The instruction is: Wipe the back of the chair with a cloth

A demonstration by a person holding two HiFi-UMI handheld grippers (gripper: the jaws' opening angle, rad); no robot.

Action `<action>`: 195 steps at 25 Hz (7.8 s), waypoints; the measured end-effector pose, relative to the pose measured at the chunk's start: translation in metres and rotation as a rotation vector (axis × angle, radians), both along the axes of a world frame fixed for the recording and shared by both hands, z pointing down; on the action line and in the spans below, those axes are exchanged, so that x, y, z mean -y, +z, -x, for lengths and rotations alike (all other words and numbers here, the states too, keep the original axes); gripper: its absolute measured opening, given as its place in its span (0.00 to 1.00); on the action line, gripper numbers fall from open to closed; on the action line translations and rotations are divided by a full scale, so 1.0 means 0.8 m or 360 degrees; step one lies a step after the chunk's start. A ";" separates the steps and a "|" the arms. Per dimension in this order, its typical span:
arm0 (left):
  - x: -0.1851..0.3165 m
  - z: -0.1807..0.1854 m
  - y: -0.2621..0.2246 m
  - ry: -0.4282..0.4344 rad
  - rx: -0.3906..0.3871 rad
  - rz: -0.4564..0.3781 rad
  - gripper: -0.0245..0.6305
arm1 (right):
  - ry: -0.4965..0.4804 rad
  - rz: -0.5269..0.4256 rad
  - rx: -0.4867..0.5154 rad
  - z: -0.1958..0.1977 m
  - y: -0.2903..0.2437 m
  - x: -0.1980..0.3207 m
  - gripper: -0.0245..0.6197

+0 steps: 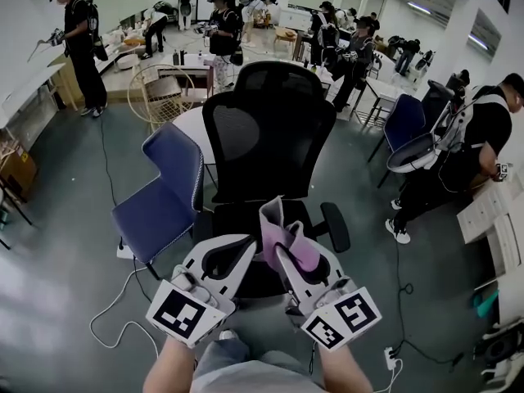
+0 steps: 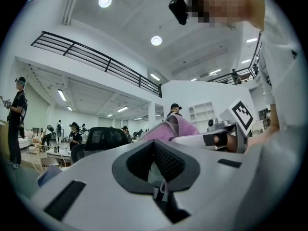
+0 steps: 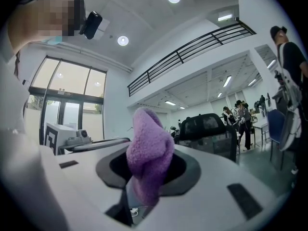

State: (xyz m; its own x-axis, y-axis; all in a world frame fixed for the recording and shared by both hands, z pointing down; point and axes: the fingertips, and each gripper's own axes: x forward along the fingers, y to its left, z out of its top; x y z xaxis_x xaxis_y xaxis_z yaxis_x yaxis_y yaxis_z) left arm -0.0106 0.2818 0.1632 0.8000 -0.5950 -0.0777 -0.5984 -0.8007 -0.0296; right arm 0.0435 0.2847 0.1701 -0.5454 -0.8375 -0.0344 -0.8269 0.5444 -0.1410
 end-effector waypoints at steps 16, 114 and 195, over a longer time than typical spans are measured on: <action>0.082 0.025 0.020 -0.0068 -0.0046 0.0039 0.06 | 0.0040 -0.0020 -0.0086 -0.001 0.015 0.076 0.21; 0.489 0.037 0.009 0.0038 -0.0093 0.0172 0.05 | 0.0377 0.0152 -0.0057 -0.015 -0.043 0.628 0.20; 0.461 0.010 0.027 0.0081 -0.0004 0.0195 0.06 | 0.0877 0.0352 -0.0149 -0.188 0.064 0.600 0.20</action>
State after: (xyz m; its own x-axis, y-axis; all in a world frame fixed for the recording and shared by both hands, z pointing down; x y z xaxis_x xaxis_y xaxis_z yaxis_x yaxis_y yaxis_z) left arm -0.0183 -0.0867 0.1846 0.8291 -0.5590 -0.0090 -0.5570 -0.8274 0.0717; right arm 0.1940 -0.1955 0.2209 -0.0212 -0.9795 0.2003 -0.9933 -0.0021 -0.1151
